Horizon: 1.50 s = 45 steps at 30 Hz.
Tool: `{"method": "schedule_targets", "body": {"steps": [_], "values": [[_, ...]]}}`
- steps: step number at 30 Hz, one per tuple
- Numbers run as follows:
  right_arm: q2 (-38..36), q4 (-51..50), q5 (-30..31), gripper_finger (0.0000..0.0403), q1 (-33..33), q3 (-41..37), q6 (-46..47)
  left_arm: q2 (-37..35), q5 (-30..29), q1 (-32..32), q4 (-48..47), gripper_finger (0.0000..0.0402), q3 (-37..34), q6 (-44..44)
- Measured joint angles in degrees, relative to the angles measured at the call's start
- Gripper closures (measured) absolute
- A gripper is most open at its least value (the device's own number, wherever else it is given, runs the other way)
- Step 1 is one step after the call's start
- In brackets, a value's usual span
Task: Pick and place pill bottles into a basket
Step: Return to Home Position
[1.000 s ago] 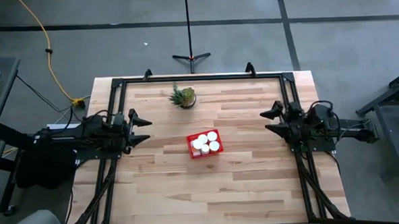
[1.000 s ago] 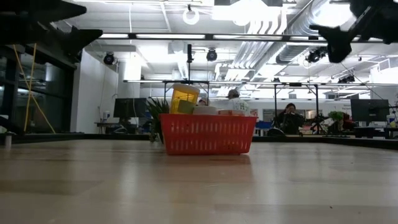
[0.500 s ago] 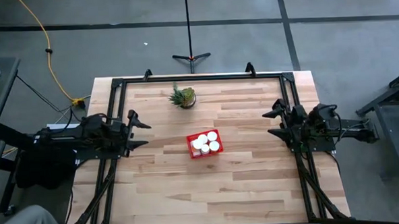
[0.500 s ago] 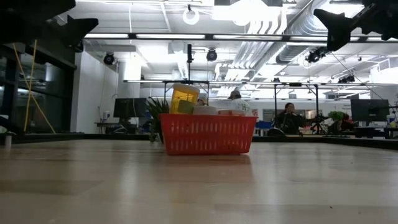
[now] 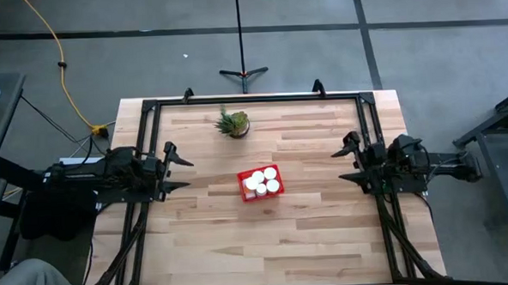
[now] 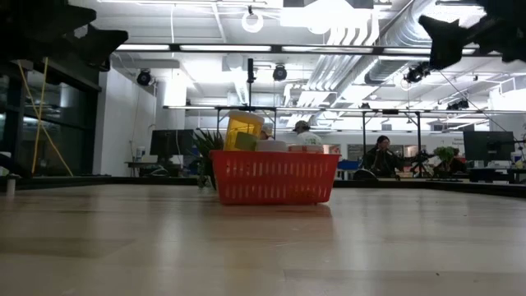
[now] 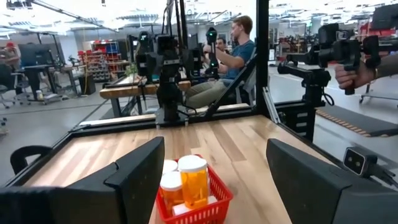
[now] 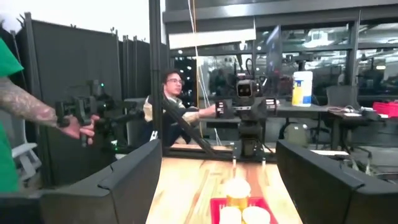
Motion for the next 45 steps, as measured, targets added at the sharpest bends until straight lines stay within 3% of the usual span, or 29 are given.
{"method": "schedule_targets", "body": {"steps": [3,11,30,45], "values": [[0.0,7.0,0.4,0.0098,0.0,-4.3,1.4,0.0,0.0,0.0,-0.4,0.0085,0.0,0.2],[0.0,7.0,2.9,0.0098,0.0,-4.6,1.6,0.0,2.4,0.0,7.4,0.0085,-5.7,-1.4],[0.0,-6.3,3.1,0.0098,0.0,-4.6,2.8,0.6,1.5,0.0,3.1,0.0085,-5.7,-3.5],[0.0,-6.8,3.1,0.0098,0.0,-4.6,4.8,0.6,1.4,0.0,3.0,0.0085,-5.7,-3.6]]}}
